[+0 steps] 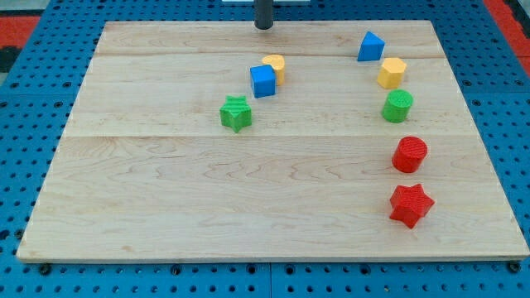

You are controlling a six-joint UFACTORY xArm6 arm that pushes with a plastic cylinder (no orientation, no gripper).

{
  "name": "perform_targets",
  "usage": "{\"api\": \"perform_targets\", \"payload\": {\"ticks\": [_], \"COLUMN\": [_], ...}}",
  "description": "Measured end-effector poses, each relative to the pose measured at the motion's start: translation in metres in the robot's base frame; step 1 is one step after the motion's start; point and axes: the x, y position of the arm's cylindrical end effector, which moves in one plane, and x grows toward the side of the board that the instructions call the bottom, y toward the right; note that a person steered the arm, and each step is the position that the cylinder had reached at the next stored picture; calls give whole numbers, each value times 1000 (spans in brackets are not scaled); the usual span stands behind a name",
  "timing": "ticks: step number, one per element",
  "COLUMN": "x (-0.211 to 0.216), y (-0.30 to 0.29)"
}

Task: Push the yellow hexagon to center

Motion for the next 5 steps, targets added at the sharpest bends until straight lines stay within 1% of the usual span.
{"api": "perform_targets", "payload": {"ticks": [1, 2, 3, 4, 5], "x": [0, 0, 8, 20, 33], "y": [-2, 66, 75, 60, 76]}}
